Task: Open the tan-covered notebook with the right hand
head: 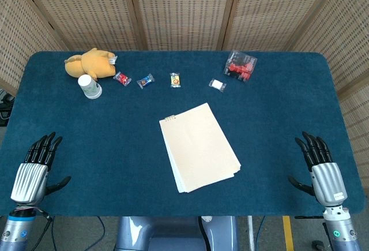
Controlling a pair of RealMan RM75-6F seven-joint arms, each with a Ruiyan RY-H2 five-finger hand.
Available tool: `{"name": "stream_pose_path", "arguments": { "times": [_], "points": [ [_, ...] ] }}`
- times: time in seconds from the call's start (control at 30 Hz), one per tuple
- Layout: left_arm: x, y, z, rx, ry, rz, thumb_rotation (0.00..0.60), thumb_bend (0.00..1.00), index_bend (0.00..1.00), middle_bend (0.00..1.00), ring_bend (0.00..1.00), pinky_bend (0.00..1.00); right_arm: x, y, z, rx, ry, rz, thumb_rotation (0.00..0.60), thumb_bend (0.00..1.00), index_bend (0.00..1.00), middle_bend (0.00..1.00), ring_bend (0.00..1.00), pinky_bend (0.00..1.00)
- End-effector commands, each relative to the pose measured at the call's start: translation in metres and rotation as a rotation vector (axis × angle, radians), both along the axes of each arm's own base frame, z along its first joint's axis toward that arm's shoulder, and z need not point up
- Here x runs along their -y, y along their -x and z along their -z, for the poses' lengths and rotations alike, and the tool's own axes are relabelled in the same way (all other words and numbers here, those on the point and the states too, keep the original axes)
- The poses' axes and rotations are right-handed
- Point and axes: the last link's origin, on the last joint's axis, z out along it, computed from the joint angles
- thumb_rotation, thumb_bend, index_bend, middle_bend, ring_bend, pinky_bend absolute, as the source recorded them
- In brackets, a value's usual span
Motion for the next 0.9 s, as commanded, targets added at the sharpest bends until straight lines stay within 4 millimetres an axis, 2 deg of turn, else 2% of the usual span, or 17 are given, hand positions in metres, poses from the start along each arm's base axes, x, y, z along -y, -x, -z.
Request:
{"name": "stream_pose_path", "arguments": {
  "times": [0.03,0.53,0.9],
  "points": [
    [0.0,0.001,0.0,-0.001,0.0,-0.001,0.6,0.16,0.0,0.0,0.0,0.09,0.0,0.0,0.0,0.0,-0.001,0.0,0.6,0.28,0.06,0.0,0.0,0.0],
    [0.002,0.001,0.0,-0.005,0.013,-0.01,0.6,0.16,0.0,0.0,0.0,0.09,-0.003,-0.006,0.005,0.007,-0.035,-0.023,0.6,0.28,0.06,0.0,0.0,0.0],
    [0.005,-0.001,0.001,-0.012,0.017,-0.007,0.6,0.16,0.0,0.0,0.0,0.09,-0.005,-0.008,0.016,-0.008,-0.086,-0.031,0.6,0.27,0.06,0.0,0.0,0.0]
  ]
}}
